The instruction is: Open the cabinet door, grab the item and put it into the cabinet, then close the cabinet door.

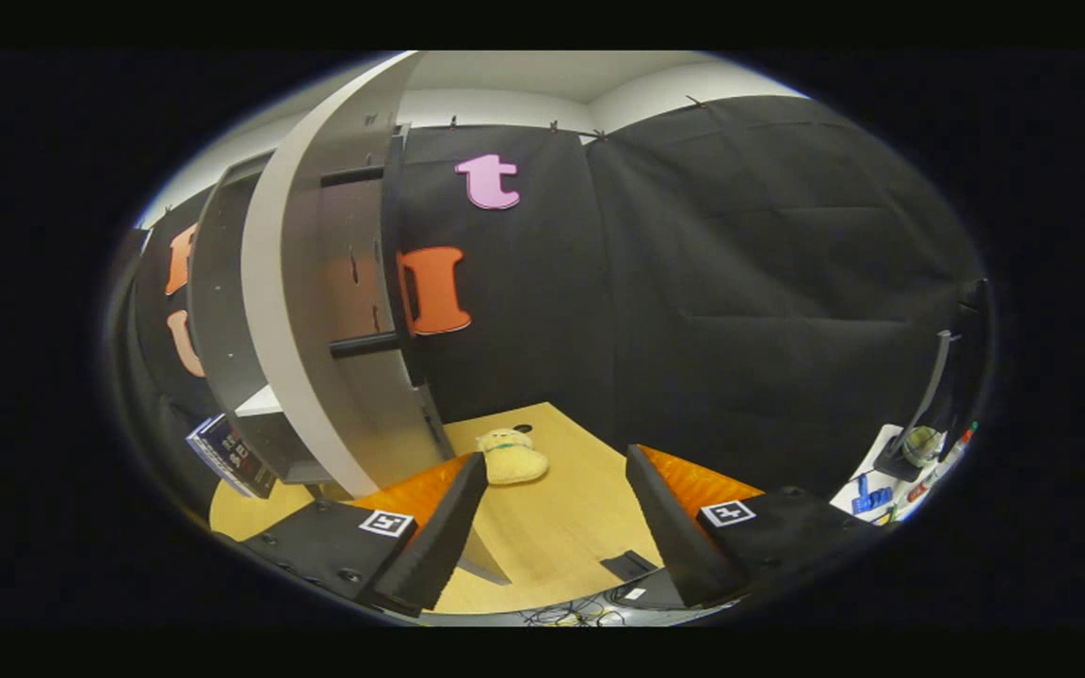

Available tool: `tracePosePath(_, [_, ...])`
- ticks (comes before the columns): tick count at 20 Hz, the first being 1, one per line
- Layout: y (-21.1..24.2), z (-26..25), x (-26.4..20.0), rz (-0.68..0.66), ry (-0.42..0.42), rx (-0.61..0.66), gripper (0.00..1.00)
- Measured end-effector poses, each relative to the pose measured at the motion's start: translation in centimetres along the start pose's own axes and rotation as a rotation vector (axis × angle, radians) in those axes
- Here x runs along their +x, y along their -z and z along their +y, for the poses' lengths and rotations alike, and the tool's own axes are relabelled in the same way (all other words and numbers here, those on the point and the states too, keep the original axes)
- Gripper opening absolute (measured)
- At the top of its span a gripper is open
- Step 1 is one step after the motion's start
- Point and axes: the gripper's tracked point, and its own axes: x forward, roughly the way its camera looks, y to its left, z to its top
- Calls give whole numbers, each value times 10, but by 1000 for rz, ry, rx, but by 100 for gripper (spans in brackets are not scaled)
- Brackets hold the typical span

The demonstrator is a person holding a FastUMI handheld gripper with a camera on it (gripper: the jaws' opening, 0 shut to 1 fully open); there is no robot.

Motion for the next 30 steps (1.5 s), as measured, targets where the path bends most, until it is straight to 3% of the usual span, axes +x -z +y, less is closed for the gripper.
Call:
tracePosePath(8, [21, 90, -16, 46, -148, -38, 95])
tracePosePath(15, [33, 156, -17, 68, -221, -22, 95])
tracePosePath(27, [60, 287, 22, 104, -307, -33, 97])
tracePosePath(30, [57, 306, 38, 96, -286, -61, 97])
